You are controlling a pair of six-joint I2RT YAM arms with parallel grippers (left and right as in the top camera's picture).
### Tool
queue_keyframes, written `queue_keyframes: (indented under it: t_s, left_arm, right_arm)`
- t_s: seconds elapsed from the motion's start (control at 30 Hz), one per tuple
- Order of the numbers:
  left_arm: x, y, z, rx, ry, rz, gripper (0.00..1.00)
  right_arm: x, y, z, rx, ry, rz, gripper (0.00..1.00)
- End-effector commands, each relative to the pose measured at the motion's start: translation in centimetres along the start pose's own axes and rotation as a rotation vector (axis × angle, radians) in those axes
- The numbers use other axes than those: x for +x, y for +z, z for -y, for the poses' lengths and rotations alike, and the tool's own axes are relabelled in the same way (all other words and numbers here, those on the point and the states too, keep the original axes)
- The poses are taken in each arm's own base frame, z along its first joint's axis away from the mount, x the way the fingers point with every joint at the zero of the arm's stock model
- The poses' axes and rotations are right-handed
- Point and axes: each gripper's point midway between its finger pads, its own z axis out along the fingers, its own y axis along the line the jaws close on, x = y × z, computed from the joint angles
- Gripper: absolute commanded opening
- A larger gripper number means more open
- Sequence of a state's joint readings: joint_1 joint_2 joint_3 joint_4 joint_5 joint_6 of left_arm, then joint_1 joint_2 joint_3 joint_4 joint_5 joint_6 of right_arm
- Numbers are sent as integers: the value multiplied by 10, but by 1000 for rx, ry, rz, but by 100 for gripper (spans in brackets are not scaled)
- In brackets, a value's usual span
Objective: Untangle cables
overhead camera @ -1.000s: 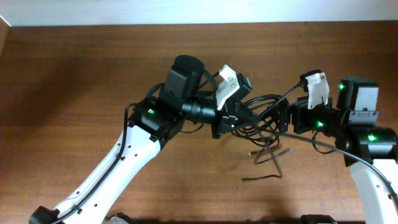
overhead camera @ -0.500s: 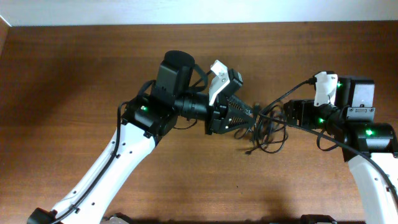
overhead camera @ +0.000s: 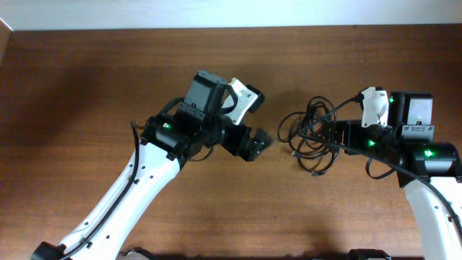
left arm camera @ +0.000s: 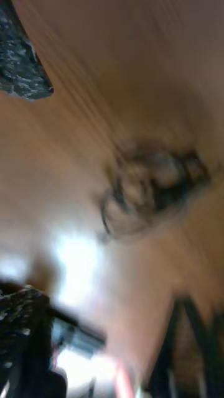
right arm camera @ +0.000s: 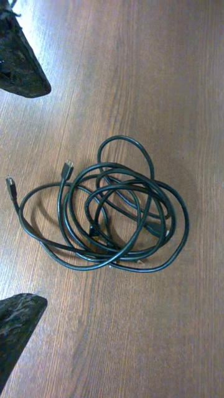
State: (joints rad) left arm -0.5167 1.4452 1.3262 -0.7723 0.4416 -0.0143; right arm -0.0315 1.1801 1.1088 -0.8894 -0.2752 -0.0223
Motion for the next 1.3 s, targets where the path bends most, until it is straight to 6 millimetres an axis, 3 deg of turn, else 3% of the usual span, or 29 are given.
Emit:
queue_keyframes:
  t_s: [0.0,0.23,0.43,0.57,0.83,0.87,0.9,0.93,0.97,1.07,1.2,1.27]
  left_arm:
    - [4,-21,-58,-368,-106,6,99]
    - [14,-29,-76,-487,-241,4,99]
    - [22,-30,-76,-492,-250,-29,99]
    - [24,-30,-75,-493,-252,-35,99]
    - [30,-26,-74,-477,-282,-48,99]
    - [31,-25,-73,-470,-283,-51,99]
    - [31,-25,-73,-469,-284,-52,99]
    - [32,-24,-73,-469,-284,-52,99]
    - [32,-24,-73,-469,-284,-52,99]
    - [32,-24,-72,-464,-285,-54,99]
    - [32,-22,-68,-434,-286,-58,99]
    - [32,-20,-62,-400,-288,-62,99]
  right_arm:
    - [5,15,-6,-65,23,-48,99]
    - [17,63,-17,-211,78,-178,99]
    - [12,101,-31,-385,53,-187,99]
    - [14,129,-29,-411,56,-199,99]
    - [22,160,-71,-535,-78,-210,97]
    - [22,162,-75,-541,-91,-207,83]
    - [21,162,-80,-553,-103,-201,62]
    - [21,162,-84,-563,-108,-197,36]
    - [18,159,-87,-579,-96,-194,4]
    - [9,141,-96,-680,-58,-180,4]
    - [-20,94,-102,-820,-28,-92,4]
    - [-39,58,-107,-913,-42,-6,4]
